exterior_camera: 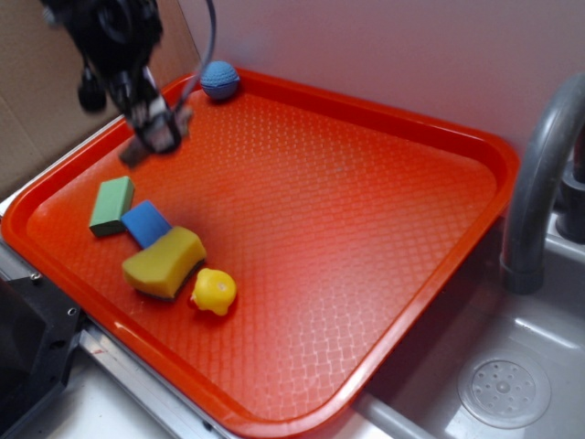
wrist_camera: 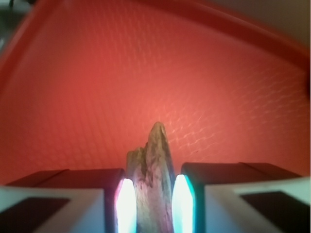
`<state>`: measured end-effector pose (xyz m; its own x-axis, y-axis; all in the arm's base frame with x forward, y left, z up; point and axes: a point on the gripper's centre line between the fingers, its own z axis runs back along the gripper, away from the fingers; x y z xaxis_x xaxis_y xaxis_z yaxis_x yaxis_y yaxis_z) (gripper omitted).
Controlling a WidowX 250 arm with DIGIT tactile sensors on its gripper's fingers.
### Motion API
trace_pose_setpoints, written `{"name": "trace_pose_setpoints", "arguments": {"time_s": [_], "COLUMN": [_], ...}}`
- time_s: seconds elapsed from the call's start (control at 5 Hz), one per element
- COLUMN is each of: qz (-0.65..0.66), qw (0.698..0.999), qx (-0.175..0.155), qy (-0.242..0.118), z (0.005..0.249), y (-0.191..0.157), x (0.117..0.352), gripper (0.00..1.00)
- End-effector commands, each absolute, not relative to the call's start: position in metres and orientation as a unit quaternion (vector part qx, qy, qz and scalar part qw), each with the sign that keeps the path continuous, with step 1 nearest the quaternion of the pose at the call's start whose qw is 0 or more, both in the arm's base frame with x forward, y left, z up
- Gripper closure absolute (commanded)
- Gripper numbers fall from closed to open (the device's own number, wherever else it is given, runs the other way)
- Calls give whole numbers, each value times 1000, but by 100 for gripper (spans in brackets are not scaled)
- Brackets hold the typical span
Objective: Grab the wood chip.
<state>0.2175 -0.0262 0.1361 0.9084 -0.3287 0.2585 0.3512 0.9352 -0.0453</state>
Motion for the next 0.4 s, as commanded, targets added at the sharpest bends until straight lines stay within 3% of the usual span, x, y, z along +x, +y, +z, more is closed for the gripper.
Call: {"name": "trace_pose_setpoints", "arguments": {"time_s": [0.0, 0.2], "qz": [4, 36], "qw": [997, 995], "qx": [-6, 43], "qy": [-81, -82], "z": [194, 194], "y": [-17, -26], "x": [254, 257], "gripper": [100, 100]}}
